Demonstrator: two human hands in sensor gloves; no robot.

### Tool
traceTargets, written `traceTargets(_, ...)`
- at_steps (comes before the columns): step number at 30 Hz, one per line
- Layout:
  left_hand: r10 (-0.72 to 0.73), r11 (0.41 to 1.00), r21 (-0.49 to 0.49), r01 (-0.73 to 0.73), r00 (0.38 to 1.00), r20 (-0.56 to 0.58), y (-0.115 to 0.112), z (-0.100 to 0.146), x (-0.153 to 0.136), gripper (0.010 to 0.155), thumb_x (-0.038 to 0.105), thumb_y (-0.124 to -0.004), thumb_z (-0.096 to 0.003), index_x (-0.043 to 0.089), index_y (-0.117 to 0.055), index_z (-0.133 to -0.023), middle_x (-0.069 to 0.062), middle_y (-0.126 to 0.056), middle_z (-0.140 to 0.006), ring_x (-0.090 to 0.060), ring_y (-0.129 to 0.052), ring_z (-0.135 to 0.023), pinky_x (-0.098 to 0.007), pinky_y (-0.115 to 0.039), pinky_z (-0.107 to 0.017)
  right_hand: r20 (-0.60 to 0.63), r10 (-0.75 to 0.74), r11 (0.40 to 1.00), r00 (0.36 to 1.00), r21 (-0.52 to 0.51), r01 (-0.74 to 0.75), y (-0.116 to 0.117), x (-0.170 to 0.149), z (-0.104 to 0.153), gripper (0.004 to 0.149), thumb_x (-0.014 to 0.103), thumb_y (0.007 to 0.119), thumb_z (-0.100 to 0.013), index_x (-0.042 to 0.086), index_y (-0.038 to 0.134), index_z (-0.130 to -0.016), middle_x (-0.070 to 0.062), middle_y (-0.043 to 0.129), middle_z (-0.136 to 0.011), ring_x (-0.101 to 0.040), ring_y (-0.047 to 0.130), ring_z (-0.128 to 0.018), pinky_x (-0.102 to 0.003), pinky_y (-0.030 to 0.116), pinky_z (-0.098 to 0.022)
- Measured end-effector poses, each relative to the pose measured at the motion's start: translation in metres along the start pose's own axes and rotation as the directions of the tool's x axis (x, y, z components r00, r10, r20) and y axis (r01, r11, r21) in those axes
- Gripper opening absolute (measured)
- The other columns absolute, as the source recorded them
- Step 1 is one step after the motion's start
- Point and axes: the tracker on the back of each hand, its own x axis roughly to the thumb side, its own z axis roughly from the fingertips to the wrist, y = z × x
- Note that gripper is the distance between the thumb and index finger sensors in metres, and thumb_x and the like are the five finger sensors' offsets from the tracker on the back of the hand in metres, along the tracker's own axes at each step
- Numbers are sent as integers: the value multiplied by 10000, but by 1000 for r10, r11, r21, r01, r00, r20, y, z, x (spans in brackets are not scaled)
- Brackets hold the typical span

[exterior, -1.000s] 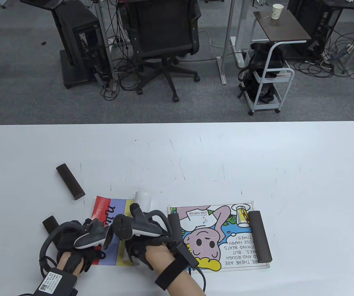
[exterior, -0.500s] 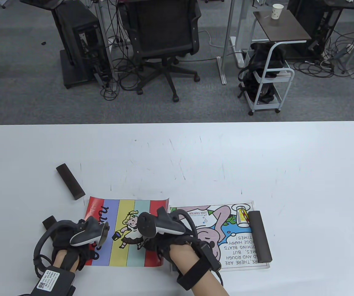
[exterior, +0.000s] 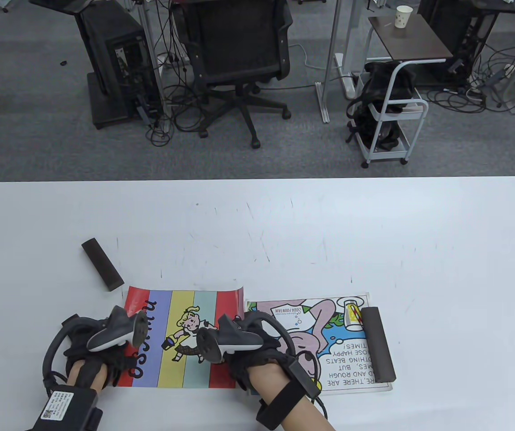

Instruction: Unroll posters and secure with paperweights

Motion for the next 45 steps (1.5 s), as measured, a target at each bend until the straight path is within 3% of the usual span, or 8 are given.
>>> traceTargets(3,229,972,81,-222,970,-81,13,5,-34,604,574,-702,-381,380,-661,-952,57,-577,-1095,-330,-650,-985,-493,-641,-652,-1,14,1000,1000,-5,-14,1,1,1,747,412,889,-321,263,533,-961,-48,486,-1090,-311,449,-996,-471,494,-695)
traceTargets(7,493,870,166,-465,812,-313,1,-2,-61,679,572,-690,-406,232,-655,-994,-100,-704,-1037,-352,-816,-893,-476,-748,-587,2,15,1000,1000,-12,-15,1,1,2,743,410,879,-321,263,531,-962,-48,486,-1091,-310,445,-997,-470,491,-696)
traceTargets(12,308,930,-18,-368,803,-510,-27,-22,-56,875,668,-668,-371,75,-581,-1009,-201,-755,-964,-324,-963,-750,-424,-847,-469,6,9,1000,1000,-13,-8,1,1,2,742,410,873,-325,267,525,-964,-42,477,-1095,-307,434,-1000,-471,481,-699)
traceTargets(18,330,914,-37,-404,794,-511,-32,-29,-53,832,572,-742,-395,-9,-587,-971,-196,-833,-874,-257,-1022,-646,-391,-870,-414,10,17,1000,1000,-10,-17,0,3,0,739,406,867,-328,269,517,-964,-38,466,-1097,-306,421,-1004,-471,477,-702)
traceTargets(21,337,919,7,-395,774,-535,-34,-29,-55,787,507,-811,-386,-6,-626,-954,-182,-875,-829,-241,-1052,-595,-376,-891,-382,5,23,1000,1000,-3,-23,0,4,1,738,406,863,-330,270,510,-963,-37,457,-1098,-306,416,-1005,-472,473,-704)
traceTargets(30,459,880,132,-456,747,-480,-31,-12,-64,746,452,-846,-374,3,-667,-943,-186,-893,-812,-284,-1053,-584,-406,-882,-395,3,35,999,999,-3,-35,-1,5,2,735,407,854,-328,275,504,-960,-34,452,-1096,-303,414,-1005,-470,474,-704)
traceTargets(39,559,816,322,-479,796,-233,48,47,-49,746,457,-853,-375,7,-679,-944,-187,-899,-806,-289,-1051,-570,-408,-873,-391,0,39,999,999,1,-39,-1,5,3,734,408,848,-332,273,496,-962,-34,444,-1097,-305,412,-1005,-469,474,-704)
traceTargets(45,534,817,306,-489,841,-83,76,58,-6,746,458,-856,-376,2,-686,-941,-193,-905,-800,-293,-1054,-562,-408,-875,-384,-3,44,999,999,5,-44,-2,6,3,733,408,846,-333,274,493,-961,-35,441,-1097,-305,409,-1006,-470,473,-705)
